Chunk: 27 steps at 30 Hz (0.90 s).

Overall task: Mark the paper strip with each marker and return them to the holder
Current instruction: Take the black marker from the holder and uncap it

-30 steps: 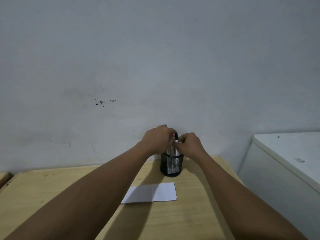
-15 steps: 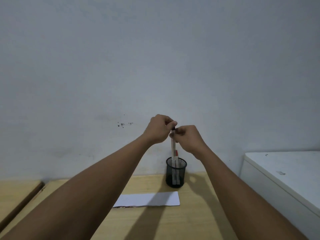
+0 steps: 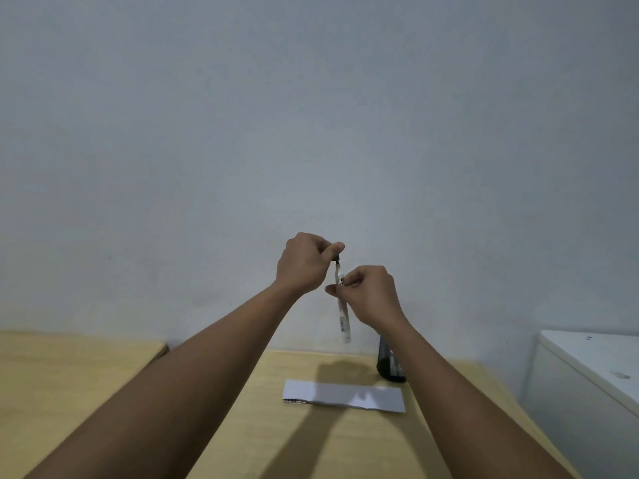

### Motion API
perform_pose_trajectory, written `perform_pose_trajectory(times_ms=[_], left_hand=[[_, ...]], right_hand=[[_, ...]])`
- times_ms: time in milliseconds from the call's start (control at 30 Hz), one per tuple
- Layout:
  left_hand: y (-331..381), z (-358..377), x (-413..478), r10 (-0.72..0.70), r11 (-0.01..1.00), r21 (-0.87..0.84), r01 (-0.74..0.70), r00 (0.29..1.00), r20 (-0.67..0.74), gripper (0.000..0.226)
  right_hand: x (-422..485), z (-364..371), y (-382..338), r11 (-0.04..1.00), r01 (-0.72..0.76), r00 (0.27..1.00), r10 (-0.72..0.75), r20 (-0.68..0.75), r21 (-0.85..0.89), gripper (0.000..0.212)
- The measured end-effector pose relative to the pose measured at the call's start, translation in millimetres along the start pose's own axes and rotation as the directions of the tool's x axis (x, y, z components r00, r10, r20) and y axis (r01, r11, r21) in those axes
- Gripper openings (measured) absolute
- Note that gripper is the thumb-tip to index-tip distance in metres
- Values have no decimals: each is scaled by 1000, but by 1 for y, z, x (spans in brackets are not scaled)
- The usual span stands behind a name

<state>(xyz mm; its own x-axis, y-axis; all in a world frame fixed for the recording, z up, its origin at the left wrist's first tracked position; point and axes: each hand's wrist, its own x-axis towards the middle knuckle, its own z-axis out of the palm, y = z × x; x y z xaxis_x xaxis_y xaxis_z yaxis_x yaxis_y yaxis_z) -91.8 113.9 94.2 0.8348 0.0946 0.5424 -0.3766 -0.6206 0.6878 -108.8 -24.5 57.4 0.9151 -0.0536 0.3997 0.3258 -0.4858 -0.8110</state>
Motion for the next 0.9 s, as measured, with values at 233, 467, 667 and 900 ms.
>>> perform_pose_trajectory(times_ms=[233,467,667,900], left_hand=[[-107,0,-24,-109,973,212,87,990,94,23],[-205,23,-60,-282,899,386,208,948,145,15],[-233,41,-72,-256,854,499,144,953,162,19],[-241,45,-78,-249,859,489,149,958,144,32]], right_hand=[[-8,49,52,998,-67,994,67,89,3,25],[-16,75,102,995,-82,976,69,208,51,15],[-15,86,122,986,-114,964,81,252,119,20],[-14,91,123,973,-152,967,110,230,176,26]])
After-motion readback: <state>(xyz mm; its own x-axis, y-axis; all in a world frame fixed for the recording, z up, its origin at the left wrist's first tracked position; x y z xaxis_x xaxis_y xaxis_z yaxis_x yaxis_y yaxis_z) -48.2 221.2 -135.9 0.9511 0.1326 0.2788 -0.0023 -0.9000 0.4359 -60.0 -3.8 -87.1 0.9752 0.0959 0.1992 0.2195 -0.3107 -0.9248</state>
